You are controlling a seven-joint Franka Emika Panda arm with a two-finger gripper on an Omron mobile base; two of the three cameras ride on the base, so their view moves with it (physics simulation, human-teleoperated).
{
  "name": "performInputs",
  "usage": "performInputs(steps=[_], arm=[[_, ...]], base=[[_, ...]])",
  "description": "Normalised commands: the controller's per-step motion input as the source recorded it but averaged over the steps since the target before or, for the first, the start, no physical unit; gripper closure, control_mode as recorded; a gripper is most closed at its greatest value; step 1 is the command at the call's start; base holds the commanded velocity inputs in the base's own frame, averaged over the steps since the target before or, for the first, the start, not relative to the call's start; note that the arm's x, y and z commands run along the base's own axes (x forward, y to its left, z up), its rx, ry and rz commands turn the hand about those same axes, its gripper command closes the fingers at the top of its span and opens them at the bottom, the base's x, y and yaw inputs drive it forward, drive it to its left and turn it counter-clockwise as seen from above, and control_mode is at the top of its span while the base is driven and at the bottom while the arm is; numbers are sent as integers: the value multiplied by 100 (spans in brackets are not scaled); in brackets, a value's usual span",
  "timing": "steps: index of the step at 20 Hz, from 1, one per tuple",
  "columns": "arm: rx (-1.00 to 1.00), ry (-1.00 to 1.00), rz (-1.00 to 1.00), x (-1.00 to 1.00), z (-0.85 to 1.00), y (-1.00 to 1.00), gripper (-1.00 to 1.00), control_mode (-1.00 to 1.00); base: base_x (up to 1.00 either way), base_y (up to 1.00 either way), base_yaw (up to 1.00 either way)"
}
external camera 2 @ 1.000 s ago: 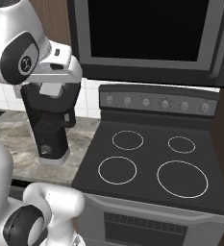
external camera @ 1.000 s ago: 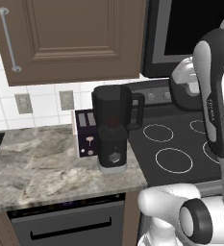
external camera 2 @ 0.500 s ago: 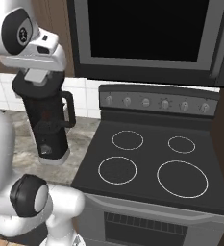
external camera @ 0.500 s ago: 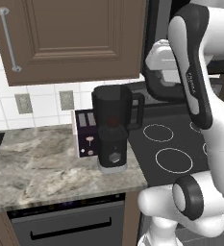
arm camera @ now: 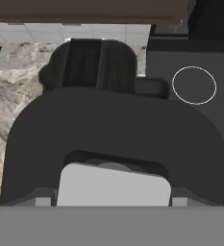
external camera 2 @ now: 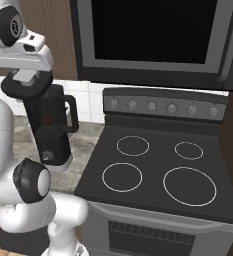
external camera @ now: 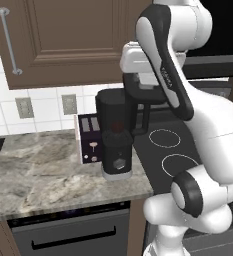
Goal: Open the blender lid, put the apple in the blender, close the lid, and start the blender.
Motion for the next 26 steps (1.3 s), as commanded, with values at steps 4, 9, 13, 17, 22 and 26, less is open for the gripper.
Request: performInputs(steps=[4, 9, 13, 17, 22, 26], arm=[[-4, 0, 0, 47, -11, 30, 100, -100], [0, 0, 0, 57, -14, 15, 100, -100], [0, 0, 0, 51, -14, 18, 100, -100], [-1, 0, 0, 38, -16, 23, 100, -100], [0, 0, 0, 22, -20, 11, 100, -100], [0, 0, 0, 2, -20, 0, 100, -100]], base=[[0, 0, 0], [0, 0, 0], [0, 0, 0], [0, 0, 0], [0, 0, 0], [0, 0, 0]])
